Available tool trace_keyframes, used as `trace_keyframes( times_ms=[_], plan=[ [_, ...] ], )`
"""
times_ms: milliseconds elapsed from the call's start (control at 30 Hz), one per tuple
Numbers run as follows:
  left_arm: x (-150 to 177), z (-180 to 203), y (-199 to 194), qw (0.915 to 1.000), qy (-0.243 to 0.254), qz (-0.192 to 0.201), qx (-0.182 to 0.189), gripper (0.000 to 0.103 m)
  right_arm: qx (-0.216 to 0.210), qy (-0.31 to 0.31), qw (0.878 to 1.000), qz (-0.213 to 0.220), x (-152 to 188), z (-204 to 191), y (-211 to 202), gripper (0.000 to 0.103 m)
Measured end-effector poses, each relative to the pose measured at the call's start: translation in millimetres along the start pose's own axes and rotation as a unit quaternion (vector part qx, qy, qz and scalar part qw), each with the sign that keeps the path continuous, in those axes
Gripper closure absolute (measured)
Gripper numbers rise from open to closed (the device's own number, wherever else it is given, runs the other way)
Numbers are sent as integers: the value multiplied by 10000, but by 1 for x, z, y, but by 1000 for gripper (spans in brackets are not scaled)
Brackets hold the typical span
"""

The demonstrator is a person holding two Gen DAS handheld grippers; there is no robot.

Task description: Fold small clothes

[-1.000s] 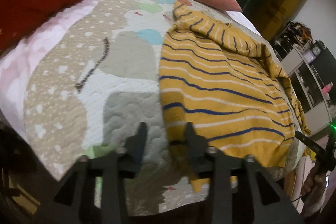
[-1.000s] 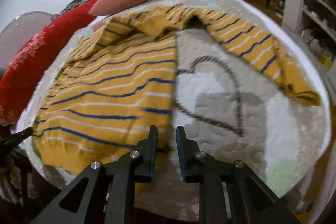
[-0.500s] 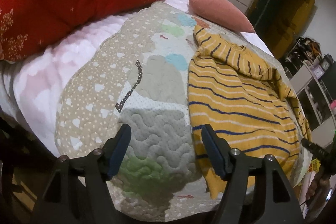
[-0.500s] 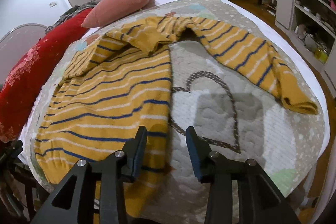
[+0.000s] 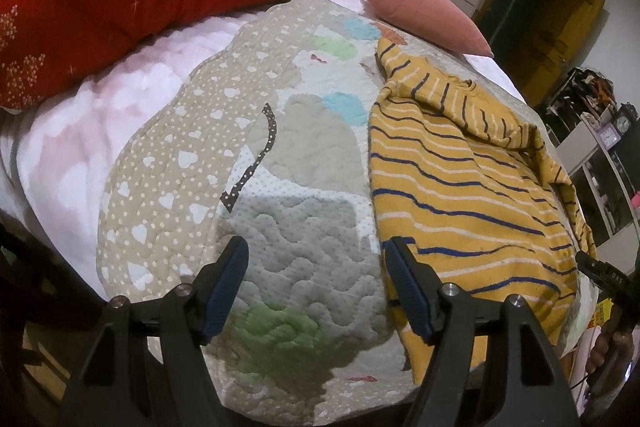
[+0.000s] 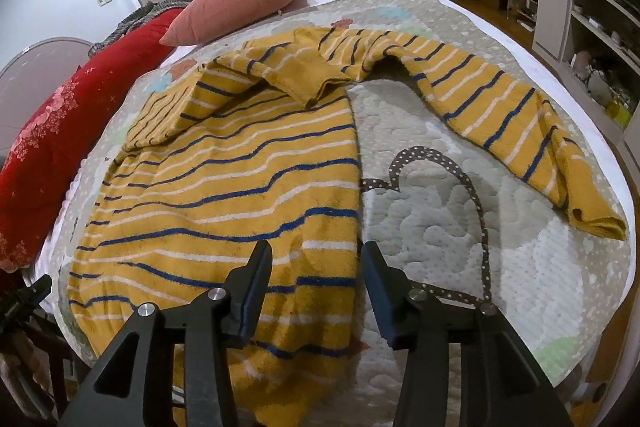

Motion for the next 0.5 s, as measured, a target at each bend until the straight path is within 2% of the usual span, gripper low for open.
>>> trace_keyframes(
  times_ms=[200, 300, 400, 500],
  plan=[
    [-2, -3, 3, 10000, -42, 2, 12, 33, -134, 17, 9999, -58, -9, -8, 8, 52],
    [-4, -5, 1, 9999, -114, 34, 22, 33, -471, 143, 9988, -8, -23, -13, 12, 51],
    [-4, -7, -3, 9998, -161, 109, 43, 31, -1233, 604, 9905, 74, -45, -13, 21, 44],
    [-2, -15, -4, 9995, -275, 147, 57, 27, -2220, 1341, 9657, 85, -69, -14, 40, 40]
  ],
)
Point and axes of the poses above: each gripper's, at about its wrist camera, not at the fingertips, and y roughly the way its jaws point, z to its right, x to its underside, the point moved 2 cm from there along y, roughly the way its jaws point, and after that the axes turned 1 degree about z, right-handed, at the moved point
